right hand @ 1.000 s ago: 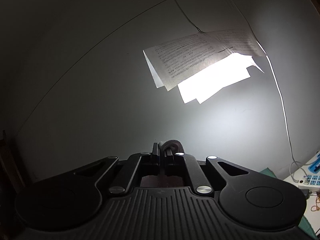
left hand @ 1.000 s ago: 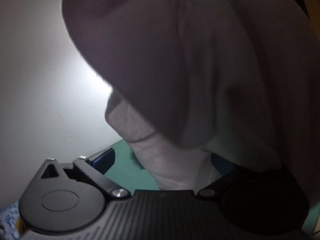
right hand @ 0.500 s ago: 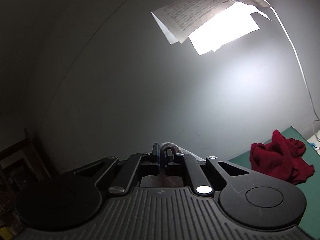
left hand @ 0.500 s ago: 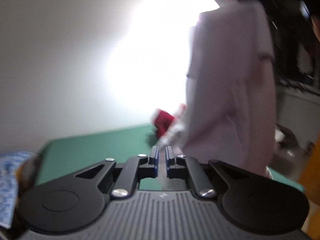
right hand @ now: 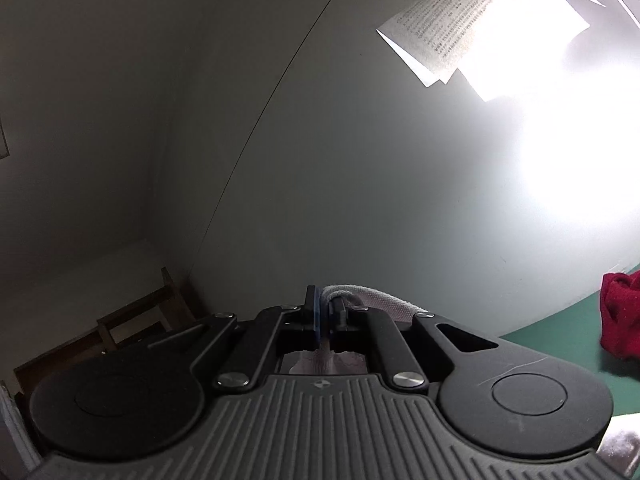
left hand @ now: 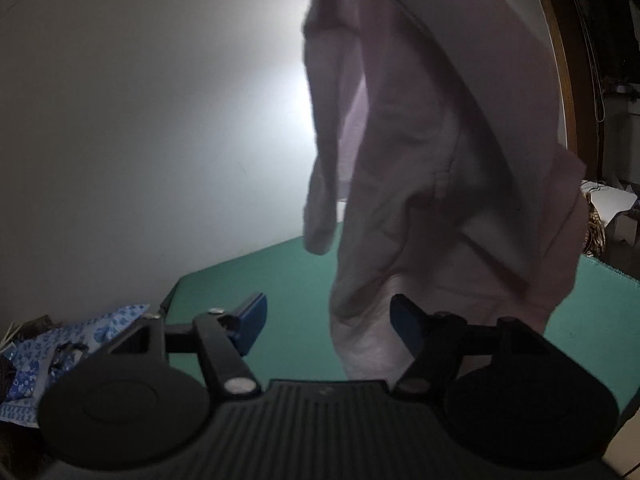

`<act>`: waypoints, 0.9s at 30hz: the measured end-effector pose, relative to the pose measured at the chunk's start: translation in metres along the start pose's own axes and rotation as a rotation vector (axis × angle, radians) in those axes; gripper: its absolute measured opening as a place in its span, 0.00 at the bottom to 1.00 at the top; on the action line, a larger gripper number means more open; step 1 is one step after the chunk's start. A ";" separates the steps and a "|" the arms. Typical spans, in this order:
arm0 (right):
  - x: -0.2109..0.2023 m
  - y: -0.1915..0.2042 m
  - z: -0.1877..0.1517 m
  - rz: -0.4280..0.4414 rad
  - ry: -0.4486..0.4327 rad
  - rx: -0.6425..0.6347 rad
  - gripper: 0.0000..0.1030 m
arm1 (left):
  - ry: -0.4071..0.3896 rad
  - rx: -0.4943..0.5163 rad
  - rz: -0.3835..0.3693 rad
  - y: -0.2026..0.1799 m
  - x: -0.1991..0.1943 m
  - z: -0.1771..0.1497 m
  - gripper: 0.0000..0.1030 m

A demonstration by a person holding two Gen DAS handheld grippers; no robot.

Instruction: Fold clothes

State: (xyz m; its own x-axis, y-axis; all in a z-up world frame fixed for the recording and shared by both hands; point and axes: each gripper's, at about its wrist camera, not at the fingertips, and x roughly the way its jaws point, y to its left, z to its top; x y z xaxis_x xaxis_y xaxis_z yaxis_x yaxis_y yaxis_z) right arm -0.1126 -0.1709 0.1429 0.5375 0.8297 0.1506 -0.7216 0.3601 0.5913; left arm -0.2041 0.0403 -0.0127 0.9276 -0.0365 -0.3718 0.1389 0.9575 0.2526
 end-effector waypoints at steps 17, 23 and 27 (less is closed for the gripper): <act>-0.063 -0.022 -0.053 -0.237 0.249 -0.120 0.22 | -0.304 -0.308 0.311 0.079 -0.100 0.102 0.02; -0.072 -0.039 -0.095 -0.430 0.318 -0.268 0.64 | -0.247 -0.243 0.343 0.073 -0.086 0.094 0.02; -0.055 -0.047 -0.112 -0.440 0.395 -0.309 0.64 | -0.295 -0.222 0.266 0.084 -0.126 0.112 0.02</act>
State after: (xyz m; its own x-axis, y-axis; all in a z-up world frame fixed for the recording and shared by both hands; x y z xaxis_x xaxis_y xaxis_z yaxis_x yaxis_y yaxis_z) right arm -0.1575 -0.1860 0.0184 0.6527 0.6500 -0.3893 -0.5948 0.7579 0.2681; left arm -0.2700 0.0933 0.1554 0.9846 0.1700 -0.0410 -0.1655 0.9816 0.0951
